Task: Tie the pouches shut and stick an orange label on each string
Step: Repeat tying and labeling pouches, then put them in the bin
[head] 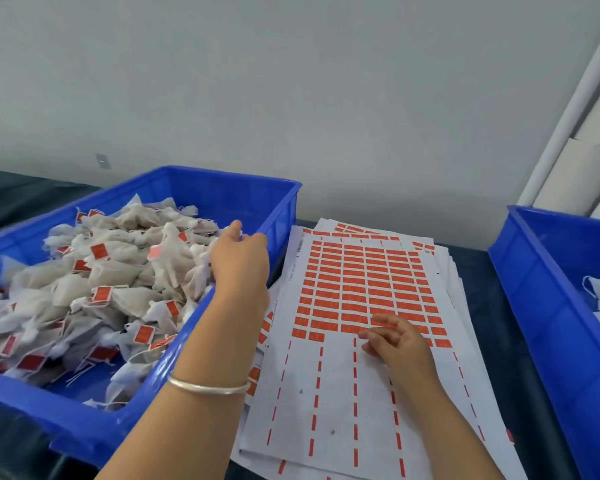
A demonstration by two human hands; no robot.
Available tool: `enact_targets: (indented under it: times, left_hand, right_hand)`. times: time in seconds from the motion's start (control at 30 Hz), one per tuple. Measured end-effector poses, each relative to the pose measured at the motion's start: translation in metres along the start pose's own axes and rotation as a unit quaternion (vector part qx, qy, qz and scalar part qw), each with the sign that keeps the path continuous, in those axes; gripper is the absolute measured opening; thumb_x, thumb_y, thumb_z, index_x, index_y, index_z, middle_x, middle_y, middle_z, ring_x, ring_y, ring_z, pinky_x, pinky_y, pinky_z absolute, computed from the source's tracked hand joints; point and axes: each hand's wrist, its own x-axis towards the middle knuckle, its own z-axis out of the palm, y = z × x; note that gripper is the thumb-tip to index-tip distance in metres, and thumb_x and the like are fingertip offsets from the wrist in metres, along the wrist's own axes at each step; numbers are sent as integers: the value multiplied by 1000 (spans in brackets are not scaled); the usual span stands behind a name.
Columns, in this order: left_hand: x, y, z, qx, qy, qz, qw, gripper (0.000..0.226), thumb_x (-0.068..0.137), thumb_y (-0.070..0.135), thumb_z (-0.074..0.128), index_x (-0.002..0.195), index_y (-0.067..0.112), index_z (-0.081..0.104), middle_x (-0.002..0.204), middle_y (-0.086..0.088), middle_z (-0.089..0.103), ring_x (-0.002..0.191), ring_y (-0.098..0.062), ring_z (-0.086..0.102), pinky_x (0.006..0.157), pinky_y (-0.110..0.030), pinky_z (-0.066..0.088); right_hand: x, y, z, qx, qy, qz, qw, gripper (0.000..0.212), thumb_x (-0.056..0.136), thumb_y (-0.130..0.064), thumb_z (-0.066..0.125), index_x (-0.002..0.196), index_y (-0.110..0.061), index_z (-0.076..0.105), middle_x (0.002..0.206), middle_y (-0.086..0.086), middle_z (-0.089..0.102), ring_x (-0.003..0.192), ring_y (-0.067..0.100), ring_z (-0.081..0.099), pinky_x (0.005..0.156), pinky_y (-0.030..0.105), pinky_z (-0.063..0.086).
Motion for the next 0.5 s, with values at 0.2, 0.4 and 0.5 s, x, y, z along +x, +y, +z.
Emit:
enact_targets:
  times: [0.2,0.4,0.5]
  left_hand:
    - [-31,-24,30,61,-142,-106,982,34,90,15,60,118,33,59,85,13,66,53,-4,67,43,-18,51]
    - [-47,-83,59,189,-229,-65,953,18,91,17,59,96,32,67,97,13,63,81,-9,62,74,-33,53]
    - [-57,-111,68,221,-264,-55,937,22,94,16,54,90,32,69,83,22,56,78,-6,56,70,-25,46]
  right_hand:
    - [-8,-24,4,-29,39,5,999,8,91,-28,63,87,-34,58,97,-16,65,84,3,63,67,13,49]
    - [-45,-98,-50,-31,87,-76,993,7,92,-28,60,88,-31,65,89,-13,69,78,6,70,65,23,59]
    - [-54,-124,-86,-108,82,-90,987,20,93,-17,57,78,-31,61,78,-15,67,65,-5,66,47,9,48]
